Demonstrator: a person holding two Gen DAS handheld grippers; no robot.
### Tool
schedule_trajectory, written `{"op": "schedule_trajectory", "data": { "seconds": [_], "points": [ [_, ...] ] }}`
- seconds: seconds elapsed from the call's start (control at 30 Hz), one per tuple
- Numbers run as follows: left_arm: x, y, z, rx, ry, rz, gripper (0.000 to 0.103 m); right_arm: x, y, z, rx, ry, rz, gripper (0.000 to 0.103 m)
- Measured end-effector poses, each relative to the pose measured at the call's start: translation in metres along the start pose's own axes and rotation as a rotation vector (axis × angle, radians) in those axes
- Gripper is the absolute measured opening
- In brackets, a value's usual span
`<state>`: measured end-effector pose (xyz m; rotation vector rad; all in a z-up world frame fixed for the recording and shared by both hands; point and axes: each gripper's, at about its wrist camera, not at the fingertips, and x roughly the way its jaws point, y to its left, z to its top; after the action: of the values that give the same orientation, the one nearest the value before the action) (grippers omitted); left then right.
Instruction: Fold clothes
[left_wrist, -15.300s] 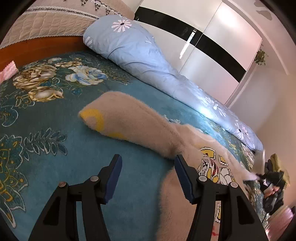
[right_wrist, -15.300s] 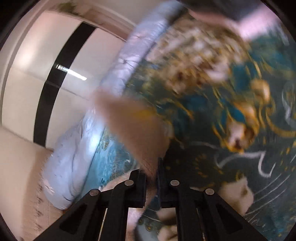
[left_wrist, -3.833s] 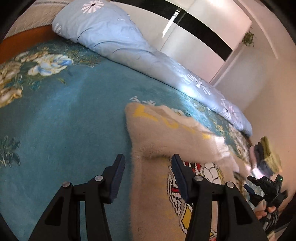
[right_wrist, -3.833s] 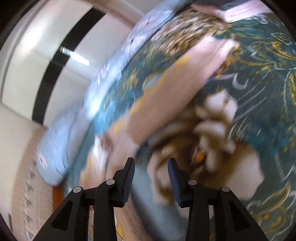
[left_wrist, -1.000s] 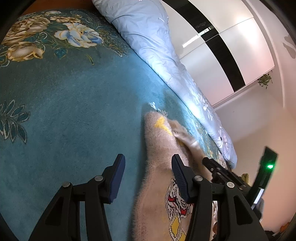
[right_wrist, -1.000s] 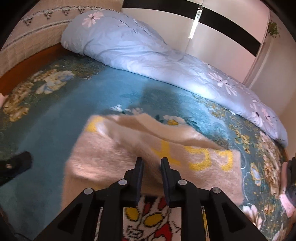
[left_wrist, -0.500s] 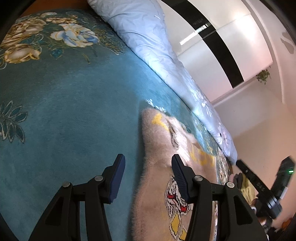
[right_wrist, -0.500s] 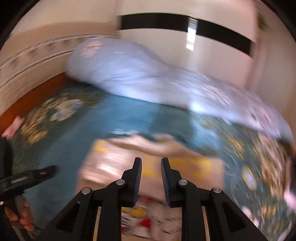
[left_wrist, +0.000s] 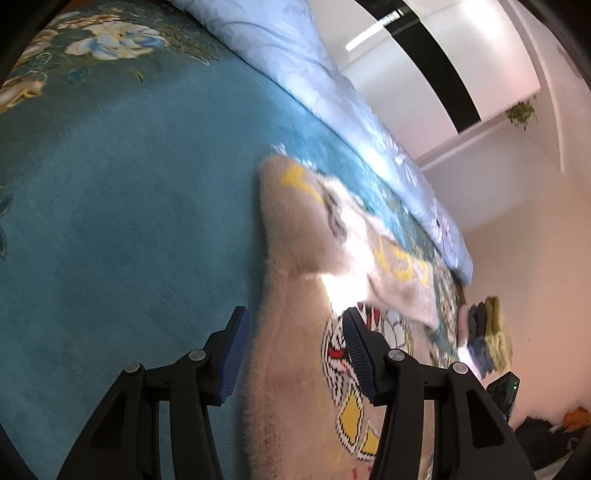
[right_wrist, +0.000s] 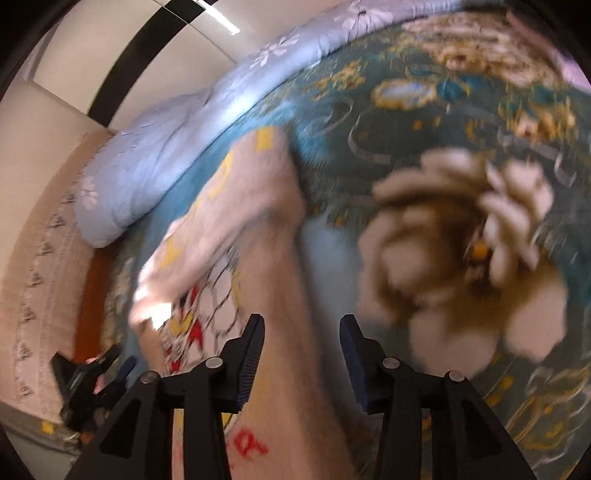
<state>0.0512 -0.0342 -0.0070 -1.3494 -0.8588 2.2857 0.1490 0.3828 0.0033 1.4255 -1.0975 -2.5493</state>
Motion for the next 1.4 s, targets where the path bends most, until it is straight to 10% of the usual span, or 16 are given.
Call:
{"op": "schedule_trajectory", "data": {
  "seconds": [0.37,0.7,0.9,1.13,1.4],
  "points": [
    [0.018,0.019,-0.015,-0.136,0.129,-0.007,0.053,0.005,-0.029,-0.050,0.164,-0.036,0.240,0.048],
    [-0.009,0.032,-0.061,-0.223,0.198,-0.086,0.053,0.004,-0.015,-0.064,0.114,-0.026,0.267,0.048],
    [-0.026,0.037,-0.087,-0.256,0.227,-0.117,0.051,0.004,-0.015,-0.070,0.131,-0.022,0.276,0.031],
    [-0.041,0.031,-0.095,-0.167,0.190,-0.029,0.012,-0.010,-0.018,-0.068,0.104,-0.032,0.224,0.012],
    [-0.081,0.009,-0.080,-0.096,0.121,-0.056,0.010,-0.043,0.015,-0.072,0.043,-0.103,0.292,0.010]
  ]
}}
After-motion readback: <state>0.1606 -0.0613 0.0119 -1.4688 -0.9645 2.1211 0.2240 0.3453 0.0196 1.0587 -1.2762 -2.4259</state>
